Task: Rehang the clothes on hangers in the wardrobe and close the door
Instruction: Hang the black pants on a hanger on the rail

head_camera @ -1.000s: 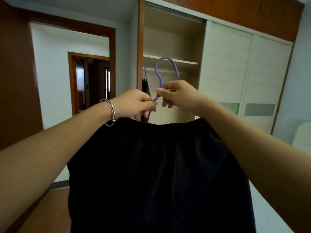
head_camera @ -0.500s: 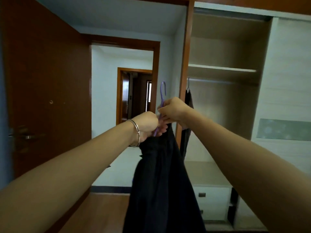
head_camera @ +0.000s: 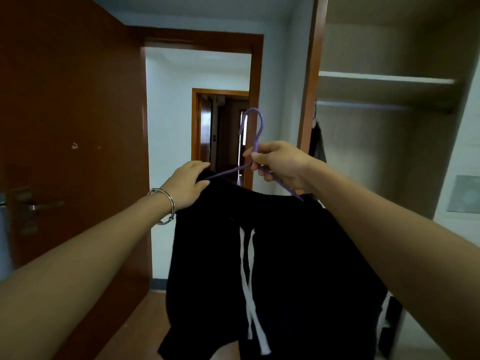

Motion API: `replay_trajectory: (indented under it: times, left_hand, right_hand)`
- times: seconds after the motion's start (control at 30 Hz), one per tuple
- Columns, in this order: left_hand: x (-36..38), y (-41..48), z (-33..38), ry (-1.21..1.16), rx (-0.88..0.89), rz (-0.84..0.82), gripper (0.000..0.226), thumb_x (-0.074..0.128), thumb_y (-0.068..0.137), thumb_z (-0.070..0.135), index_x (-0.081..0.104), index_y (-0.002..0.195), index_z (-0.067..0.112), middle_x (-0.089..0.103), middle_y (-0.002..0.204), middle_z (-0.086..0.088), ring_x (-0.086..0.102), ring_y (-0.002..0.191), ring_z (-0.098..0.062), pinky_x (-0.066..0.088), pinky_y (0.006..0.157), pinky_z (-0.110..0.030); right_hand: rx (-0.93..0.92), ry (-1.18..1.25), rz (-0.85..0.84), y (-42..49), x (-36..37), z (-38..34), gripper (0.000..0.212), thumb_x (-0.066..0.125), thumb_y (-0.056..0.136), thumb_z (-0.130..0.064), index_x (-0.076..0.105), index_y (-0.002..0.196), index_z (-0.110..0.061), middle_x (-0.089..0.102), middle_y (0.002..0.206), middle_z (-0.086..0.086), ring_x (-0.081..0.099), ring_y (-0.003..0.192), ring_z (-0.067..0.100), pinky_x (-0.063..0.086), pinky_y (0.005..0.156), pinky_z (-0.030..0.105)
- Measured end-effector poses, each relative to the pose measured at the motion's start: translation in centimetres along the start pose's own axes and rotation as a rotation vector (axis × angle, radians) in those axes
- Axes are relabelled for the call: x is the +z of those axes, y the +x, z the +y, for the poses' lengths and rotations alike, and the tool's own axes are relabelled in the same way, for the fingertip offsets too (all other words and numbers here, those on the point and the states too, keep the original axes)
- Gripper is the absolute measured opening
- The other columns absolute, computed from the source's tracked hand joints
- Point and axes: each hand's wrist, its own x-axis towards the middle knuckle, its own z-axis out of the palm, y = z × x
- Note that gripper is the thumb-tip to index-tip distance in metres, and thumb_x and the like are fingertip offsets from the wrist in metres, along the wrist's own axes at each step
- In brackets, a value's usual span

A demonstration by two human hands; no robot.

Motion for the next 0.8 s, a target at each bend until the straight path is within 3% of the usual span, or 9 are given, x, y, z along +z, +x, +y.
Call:
replay_trajectory:
  times: [0.1, 0.2, 0.27, 0.3, 0.37, 0.47, 0.57, 0.7, 0.8]
  left_hand:
    - [2.0, 3.0, -3.6, -0.005, 0.007, -0.058, 0.048, 0.04, 0.096, 0.025, 0.031, 0.14, 0.01, 0.033, 0.148, -0.01, 0.033, 0.136, -0.025, 0.026, 0.111, -0.033]
    - [3.3, 6.8, -6.7, -0.084, -0.039, 0.009, 0.048, 0.04, 0.096, 0.029, 0.038, 0.136, 0.005, 0.04, 0.142, -0.015, 0.037, 0.132, -0.029, 0.03, 0.108, -0.036]
    - [4.0, 9.7, -8.5, -0.147, -0.08, -0.056, 0.044, 0.038, 0.095, 0.035, 0.057, 0.115, 0.001, 0.059, 0.112, -0.02, 0.054, 0.106, -0.033, 0.044, 0.086, -0.036]
    - [4.4, 11.1, -9.2, -0.155, -0.062, -0.081, 0.043, 0.039, 0.095, 0.036, 0.064, 0.098, 0.001, 0.06, 0.09, -0.016, 0.055, 0.088, -0.03, 0.042, 0.069, -0.031]
    - [5.4, 13.9, -10.1, -0.156, -0.006, -0.064, 0.039, 0.042, 0.094, 0.033, 0.063, 0.076, 0.005, 0.055, 0.073, -0.009, 0.05, 0.071, -0.021, 0.033, 0.057, -0.024]
    - [7.6, 18.1, -10.1, -0.217, 0.078, 0.056, 0.037, 0.045, 0.094, 0.03, 0.067, 0.087, 0.001, 0.059, 0.082, -0.01, 0.05, 0.077, -0.019, 0.033, 0.061, -0.026]
    - [9.5, 22.2, -7.7, -0.343, 0.185, 0.154, 0.039, 0.047, 0.093, 0.031, 0.066, 0.085, -0.001, 0.059, 0.072, -0.009, 0.051, 0.07, -0.019, 0.026, 0.062, -0.022]
    - [13.4, 27.1, -3.5, -0.482, 0.353, 0.044, 0.034, 0.047, 0.093, 0.03, 0.069, 0.088, 0.005, 0.063, 0.08, -0.006, 0.061, 0.078, -0.015, 0.032, 0.064, -0.017]
    - [16.8, 29.7, 0.0, -0.605, 0.483, -0.133, 0.036, 0.042, 0.095, 0.028, 0.069, 0.091, 0.003, 0.069, 0.09, -0.006, 0.061, 0.065, 0.007, 0.036, 0.059, 0.002]
  right_hand:
    - [-0.028, -0.07, 0.048, 3.7, 0.2, 1.1, 0.022, 0.044, 0.097, -0.017, 0.062, 0.106, -0.009, 0.052, 0.07, 0.002, 0.043, 0.056, 0.008, 0.035, 0.053, 0.02]
    - [-0.049, -0.17, 0.135, 7.6, 0.2, 2.6, 0.02, 0.047, 0.095, -0.024, 0.065, 0.092, -0.015, 0.053, 0.068, -0.001, 0.044, 0.055, 0.007, 0.035, 0.052, 0.018]
    - [-0.066, -0.203, 0.208, 10.1, -0.1, 3.7, 0.023, 0.048, 0.095, -0.025, 0.066, 0.095, -0.012, 0.053, 0.066, -0.001, 0.044, 0.054, 0.006, 0.035, 0.052, 0.018]
    - [-0.073, -0.223, 0.238, 11.4, -0.3, 4.2, 0.024, 0.048, 0.095, -0.025, 0.067, 0.096, -0.01, 0.053, 0.065, -0.002, 0.044, 0.054, 0.006, 0.036, 0.05, 0.016]
    - [-0.064, -0.251, 0.281, 13.7, -0.7, 4.8, 0.024, 0.048, 0.095, -0.026, 0.067, 0.092, -0.012, 0.054, 0.064, -0.003, 0.044, 0.052, 0.005, 0.037, 0.044, 0.01]
    - [-0.026, -0.312, 0.295, 16.7, -1.6, 5.9, 0.025, 0.047, 0.096, -0.025, 0.066, 0.082, -0.016, 0.055, 0.063, -0.003, 0.043, 0.051, 0.005, 0.035, 0.04, 0.009]
    - [0.018, -0.389, 0.317, 18.8, -3.2, 7.4, 0.025, 0.048, 0.095, -0.025, 0.066, 0.082, -0.015, 0.056, 0.062, -0.004, 0.043, 0.05, 0.006, 0.035, 0.046, 0.014]
    - [0.018, -0.326, 0.498, 20.4, -7.4, 9.3, 0.025, 0.049, 0.095, -0.022, 0.065, 0.078, -0.013, 0.054, 0.044, -0.01, 0.041, 0.036, 0.0, 0.03, 0.037, 0.009]
    - [0.045, -0.322, 0.588, 21.1, -11.1, 11.4, 0.023, 0.05, 0.094, -0.022, 0.066, 0.086, -0.008, 0.052, 0.059, -0.001, 0.041, 0.045, 0.005, 0.03, 0.038, 0.011]
